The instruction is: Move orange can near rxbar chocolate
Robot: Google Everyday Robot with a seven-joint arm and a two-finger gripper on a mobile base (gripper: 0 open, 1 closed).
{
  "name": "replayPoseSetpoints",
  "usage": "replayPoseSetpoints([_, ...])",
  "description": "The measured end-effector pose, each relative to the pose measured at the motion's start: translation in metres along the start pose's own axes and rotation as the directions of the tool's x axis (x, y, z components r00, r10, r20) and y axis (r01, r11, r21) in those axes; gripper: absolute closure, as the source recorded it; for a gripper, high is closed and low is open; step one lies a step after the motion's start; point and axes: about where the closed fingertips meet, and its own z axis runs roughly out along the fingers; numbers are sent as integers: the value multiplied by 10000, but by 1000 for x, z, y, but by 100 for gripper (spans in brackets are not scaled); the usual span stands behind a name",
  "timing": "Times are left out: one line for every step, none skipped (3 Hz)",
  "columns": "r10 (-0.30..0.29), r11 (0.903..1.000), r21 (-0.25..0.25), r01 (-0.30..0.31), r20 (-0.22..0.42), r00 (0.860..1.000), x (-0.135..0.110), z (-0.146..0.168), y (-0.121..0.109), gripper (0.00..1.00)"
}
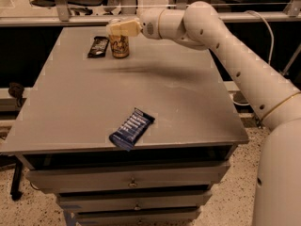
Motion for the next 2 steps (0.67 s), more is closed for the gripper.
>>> replayPoseSetpoints([-239,9995,187,236,191,9995,-13,-27,-3,0])
replayPoseSetpoints([-807,9965,282,791,602,9949,-38,-83,-7,0])
